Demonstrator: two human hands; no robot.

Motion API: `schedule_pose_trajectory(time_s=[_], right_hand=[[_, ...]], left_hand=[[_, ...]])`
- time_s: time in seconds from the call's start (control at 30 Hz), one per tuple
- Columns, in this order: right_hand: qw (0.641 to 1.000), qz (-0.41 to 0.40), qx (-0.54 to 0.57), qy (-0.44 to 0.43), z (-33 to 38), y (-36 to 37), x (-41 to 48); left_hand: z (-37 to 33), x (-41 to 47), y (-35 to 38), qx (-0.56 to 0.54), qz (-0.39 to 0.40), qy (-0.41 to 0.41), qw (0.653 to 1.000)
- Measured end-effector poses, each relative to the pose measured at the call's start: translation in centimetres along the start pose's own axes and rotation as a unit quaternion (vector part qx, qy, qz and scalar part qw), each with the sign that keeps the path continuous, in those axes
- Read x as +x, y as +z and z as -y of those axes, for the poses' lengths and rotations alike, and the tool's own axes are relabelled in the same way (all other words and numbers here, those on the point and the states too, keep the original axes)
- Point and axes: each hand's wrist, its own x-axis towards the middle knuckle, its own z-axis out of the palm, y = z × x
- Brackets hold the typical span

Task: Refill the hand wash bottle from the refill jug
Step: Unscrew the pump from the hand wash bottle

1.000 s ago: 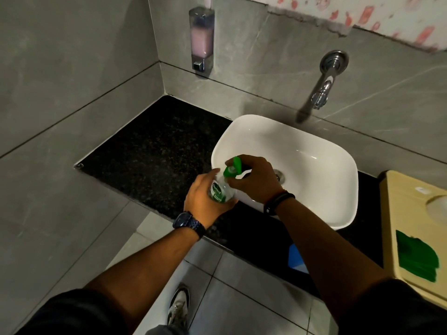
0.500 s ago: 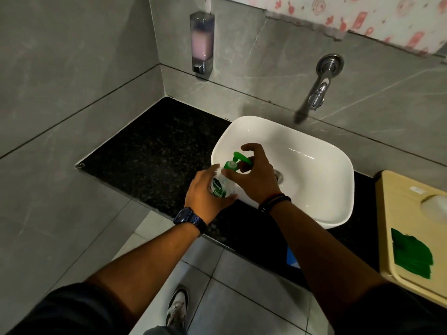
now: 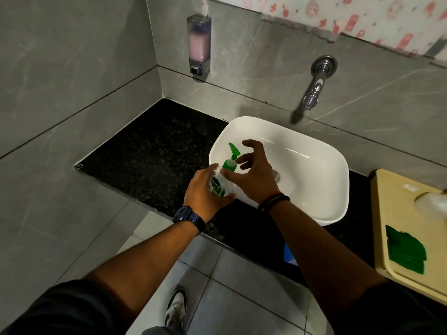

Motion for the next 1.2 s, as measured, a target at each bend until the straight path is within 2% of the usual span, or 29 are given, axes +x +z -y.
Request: schedule_pose_trajectory(time_s=[0.47,1.03,1.2], right_hand=[[0.999,-0.001,0.03,-0.015,0.3,0.3,-0.4],[0.994,0.001,0.096,0.044,0.6,0.9,-0.8],[0.99,-0.049,0.128,0.029,1.9,0.3,-0.3]], left_hand=[[-0.3,-0.3,-0.4,0.004,0.006,-0.002,1.0],[-0.6,-0.5,-0.6,0.006,0.006,-0.013,1.0],[-0.4,-0.2,-0.8,-0.004,0.011,-0.02,1.0]])
